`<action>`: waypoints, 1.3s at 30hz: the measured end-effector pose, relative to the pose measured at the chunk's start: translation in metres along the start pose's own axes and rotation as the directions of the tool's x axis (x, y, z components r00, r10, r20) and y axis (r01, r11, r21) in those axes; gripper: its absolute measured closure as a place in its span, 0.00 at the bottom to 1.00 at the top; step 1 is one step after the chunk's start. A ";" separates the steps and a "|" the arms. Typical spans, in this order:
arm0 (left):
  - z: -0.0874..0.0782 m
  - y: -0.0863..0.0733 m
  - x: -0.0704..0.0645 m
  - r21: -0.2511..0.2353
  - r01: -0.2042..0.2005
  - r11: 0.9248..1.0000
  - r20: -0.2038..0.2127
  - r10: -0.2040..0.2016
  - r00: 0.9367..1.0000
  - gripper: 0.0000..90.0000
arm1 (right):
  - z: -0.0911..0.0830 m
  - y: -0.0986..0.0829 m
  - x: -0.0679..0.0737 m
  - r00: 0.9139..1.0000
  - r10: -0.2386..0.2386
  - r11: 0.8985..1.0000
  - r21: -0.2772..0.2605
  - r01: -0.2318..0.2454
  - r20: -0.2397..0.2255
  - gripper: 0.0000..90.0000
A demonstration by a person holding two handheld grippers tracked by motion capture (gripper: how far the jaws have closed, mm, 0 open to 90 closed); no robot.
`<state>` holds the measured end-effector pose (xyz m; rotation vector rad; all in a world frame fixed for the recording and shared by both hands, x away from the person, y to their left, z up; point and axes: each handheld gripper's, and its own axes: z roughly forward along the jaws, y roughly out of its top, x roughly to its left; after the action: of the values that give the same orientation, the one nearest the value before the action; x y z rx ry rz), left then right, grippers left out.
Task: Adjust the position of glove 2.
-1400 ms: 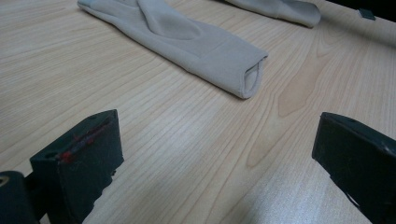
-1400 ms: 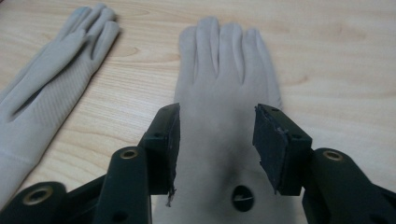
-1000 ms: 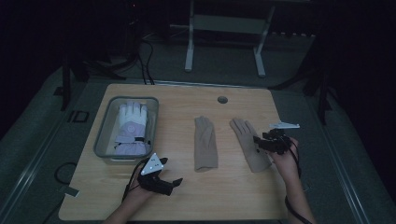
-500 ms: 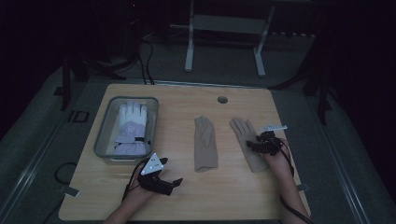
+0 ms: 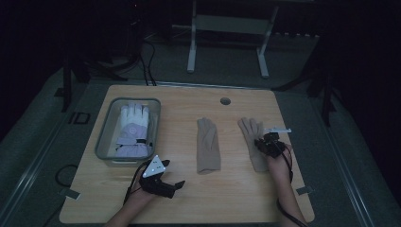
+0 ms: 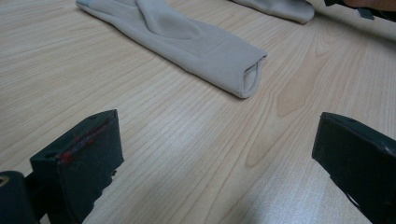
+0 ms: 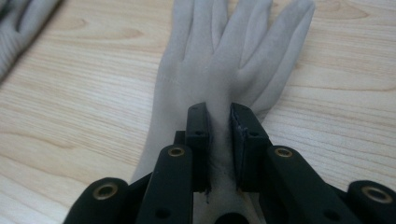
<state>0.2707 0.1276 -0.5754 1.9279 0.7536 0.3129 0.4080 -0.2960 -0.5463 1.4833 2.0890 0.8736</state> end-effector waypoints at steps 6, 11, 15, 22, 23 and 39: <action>0.000 0.000 0.000 0.001 -0.001 1.000 0.000 0.001 1.000 0.02 | -0.017 0.014 0.015 0.999 0.044 0.998 -0.047 -0.045 -0.018 0.88; 0.000 0.000 0.000 0.000 -0.004 1.000 -0.003 0.004 1.000 0.02 | -0.038 0.033 0.031 0.996 0.080 0.991 -0.109 -0.083 -0.030 0.88; 0.000 0.000 0.000 -0.001 -0.005 1.000 -0.002 0.005 1.000 0.02 | -0.050 0.046 0.045 0.995 0.095 0.986 -0.136 -0.099 -0.040 0.88; -0.001 0.000 0.000 -0.004 -0.005 1.000 -0.003 0.005 1.000 0.02 | -0.058 0.062 0.073 0.992 0.102 0.979 -0.172 -0.112 -0.070 0.88; -0.001 0.000 0.000 -0.004 -0.005 1.000 -0.003 0.005 1.000 0.02 | -0.058 0.064 0.077 0.993 0.099 0.979 -0.174 -0.110 -0.071 0.88; -0.001 -0.001 -0.001 -0.012 -0.013 1.000 -0.002 0.013 1.000 0.02 | -0.041 0.074 0.144 0.983 0.114 0.979 -0.154 -0.136 -0.142 0.88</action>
<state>0.2690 0.1276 -0.5753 1.9223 0.7397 0.3267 0.3819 -0.1540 -0.4634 1.5190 1.9771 1.1912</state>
